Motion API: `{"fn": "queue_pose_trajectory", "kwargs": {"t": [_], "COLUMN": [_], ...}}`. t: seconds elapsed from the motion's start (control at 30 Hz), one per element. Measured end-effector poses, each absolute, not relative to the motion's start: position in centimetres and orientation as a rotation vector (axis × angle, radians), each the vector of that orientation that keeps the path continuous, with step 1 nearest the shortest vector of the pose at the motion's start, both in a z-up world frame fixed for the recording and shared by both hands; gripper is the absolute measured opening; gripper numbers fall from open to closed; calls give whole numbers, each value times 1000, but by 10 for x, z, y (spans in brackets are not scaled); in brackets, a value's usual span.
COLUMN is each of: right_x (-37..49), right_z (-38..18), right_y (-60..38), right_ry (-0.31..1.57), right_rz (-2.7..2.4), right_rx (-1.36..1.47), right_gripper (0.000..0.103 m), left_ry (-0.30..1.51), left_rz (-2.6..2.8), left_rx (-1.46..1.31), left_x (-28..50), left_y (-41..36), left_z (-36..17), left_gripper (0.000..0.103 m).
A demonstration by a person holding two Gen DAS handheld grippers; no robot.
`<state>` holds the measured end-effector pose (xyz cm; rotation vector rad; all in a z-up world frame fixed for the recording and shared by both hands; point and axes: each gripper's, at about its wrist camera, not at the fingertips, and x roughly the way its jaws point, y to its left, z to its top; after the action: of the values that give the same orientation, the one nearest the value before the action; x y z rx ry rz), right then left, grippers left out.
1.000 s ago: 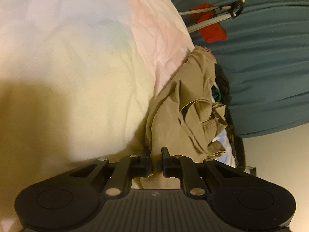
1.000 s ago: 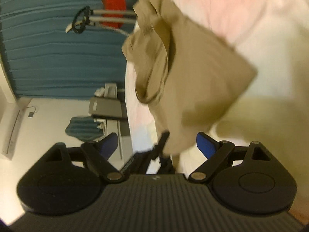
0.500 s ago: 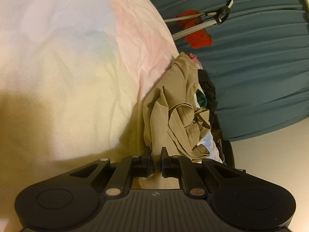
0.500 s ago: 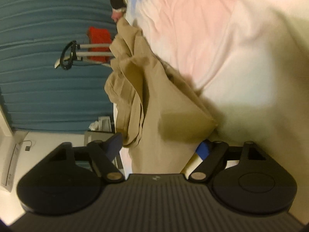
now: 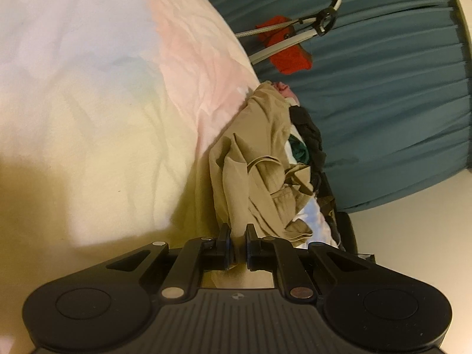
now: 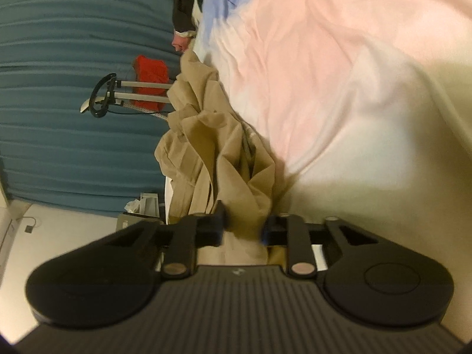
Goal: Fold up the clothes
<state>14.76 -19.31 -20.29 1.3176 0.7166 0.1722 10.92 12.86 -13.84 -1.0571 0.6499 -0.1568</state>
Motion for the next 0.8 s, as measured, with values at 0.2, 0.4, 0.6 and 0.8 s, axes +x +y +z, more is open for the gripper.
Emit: {"fn": "queue_pose_trajectory", "kwargs": {"t": [0.2, 0.4, 0.6, 0.8], "right_x": [140, 78, 6, -61], "right_z": [-185, -151, -114, -111], "right_y": [-202, -210, -218, -228], "right_ry": [617, 517, 424, 412], "right_rz": [233, 317, 401, 342], "right_rx": [1326, 1295, 1239, 1224], "right_gripper": [13, 12, 12, 12], "left_ry": [539, 447, 419, 440], "left_rz": [-231, -271, -279, -303], "left_rx": [-1034, -1030, -1061, -1053], "left_x": [92, 43, -58, -110], "left_y": [124, 125, 127, 123], "left_z": [-106, -65, -50, -40], "left_gripper": [7, 6, 6, 6]}}
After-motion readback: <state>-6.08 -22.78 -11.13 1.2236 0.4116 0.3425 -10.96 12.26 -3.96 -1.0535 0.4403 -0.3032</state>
